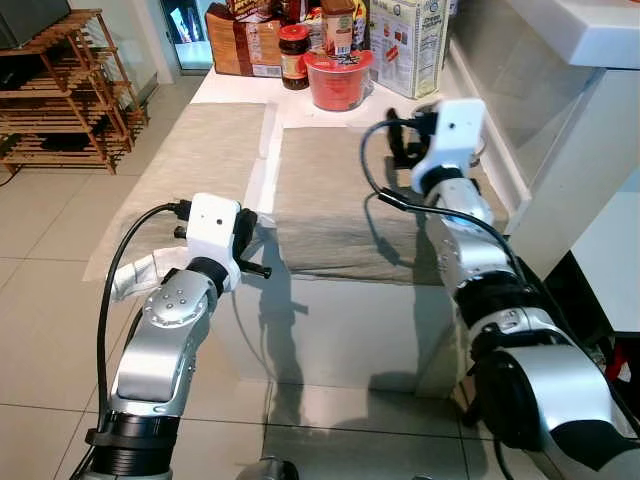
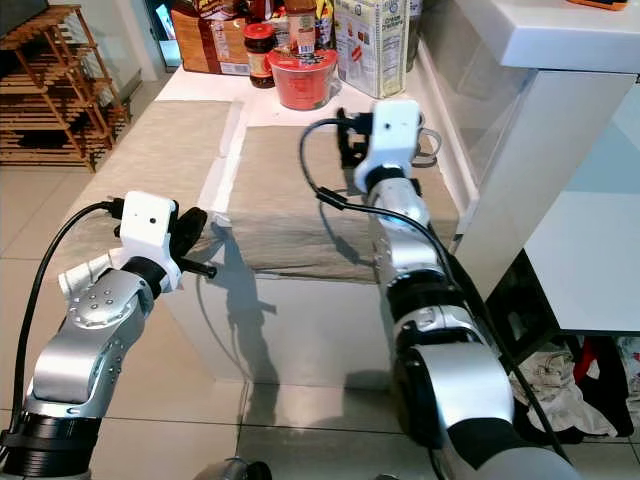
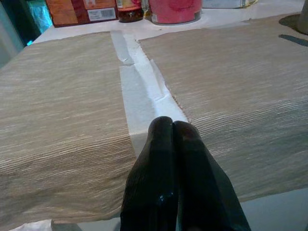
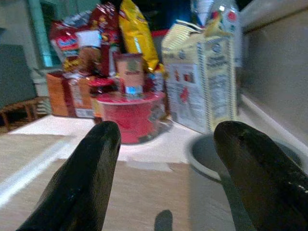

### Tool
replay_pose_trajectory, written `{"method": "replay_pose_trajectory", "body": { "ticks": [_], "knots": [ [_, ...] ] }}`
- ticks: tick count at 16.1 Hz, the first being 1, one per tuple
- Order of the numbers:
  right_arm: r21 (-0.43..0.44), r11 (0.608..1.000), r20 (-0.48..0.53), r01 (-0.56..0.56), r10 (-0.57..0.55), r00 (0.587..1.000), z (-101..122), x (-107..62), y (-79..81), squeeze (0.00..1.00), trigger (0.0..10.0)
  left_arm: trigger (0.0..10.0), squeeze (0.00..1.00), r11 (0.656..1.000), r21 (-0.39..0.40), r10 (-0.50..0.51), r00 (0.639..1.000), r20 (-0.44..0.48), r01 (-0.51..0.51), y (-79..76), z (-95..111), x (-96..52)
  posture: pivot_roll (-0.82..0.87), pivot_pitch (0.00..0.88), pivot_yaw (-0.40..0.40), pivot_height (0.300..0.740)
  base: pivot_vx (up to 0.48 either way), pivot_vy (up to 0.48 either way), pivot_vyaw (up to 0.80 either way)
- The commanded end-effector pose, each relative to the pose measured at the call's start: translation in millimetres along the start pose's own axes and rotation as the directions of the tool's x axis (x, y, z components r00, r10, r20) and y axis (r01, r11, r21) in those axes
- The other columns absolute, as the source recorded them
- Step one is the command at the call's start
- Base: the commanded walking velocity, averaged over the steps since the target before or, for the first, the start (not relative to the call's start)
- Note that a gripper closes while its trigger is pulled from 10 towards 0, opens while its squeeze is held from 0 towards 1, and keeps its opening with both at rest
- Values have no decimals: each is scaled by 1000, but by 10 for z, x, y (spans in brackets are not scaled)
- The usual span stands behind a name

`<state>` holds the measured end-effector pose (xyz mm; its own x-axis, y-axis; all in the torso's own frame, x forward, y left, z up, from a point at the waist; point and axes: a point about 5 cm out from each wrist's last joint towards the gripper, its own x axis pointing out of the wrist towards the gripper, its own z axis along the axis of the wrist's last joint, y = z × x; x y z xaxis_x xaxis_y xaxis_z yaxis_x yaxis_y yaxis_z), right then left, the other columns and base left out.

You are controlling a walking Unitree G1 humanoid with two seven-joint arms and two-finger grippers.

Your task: Setting the table

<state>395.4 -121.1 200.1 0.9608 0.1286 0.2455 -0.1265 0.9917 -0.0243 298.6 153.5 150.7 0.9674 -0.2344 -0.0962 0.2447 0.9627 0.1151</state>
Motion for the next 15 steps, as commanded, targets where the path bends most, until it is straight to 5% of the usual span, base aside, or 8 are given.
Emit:
{"method": "replay_pose_trajectory", "body": {
  "ticks": [1,5,9,15],
  "knots": [
    [-36,999,39,21,-20,999,33,-22,-40,0,10000,10000,0,1000,9,-2,1000,8,2,-13,36,33,-3,14,69,736,0,0,0],
    [-98,979,101,180,-170,980,95,-78,-340,0,10000,10000,0,1000,12,-18,1000,7,18,-48,16,38,-14,8,76,736,0,0,0],
    [-115,960,8,257,-257,966,-69,-121,-536,0,10000,10000,0,1000,12,-23,1000,11,23,-62,30,61,-15,4,75,736,0,0,0],
    [-69,973,-201,218,-228,953,-310,-90,-449,0,10000,10000,0,1000,13,-18,1000,14,18,-50,47,49,16,13,61,736,0,0,0]
  ]
}}
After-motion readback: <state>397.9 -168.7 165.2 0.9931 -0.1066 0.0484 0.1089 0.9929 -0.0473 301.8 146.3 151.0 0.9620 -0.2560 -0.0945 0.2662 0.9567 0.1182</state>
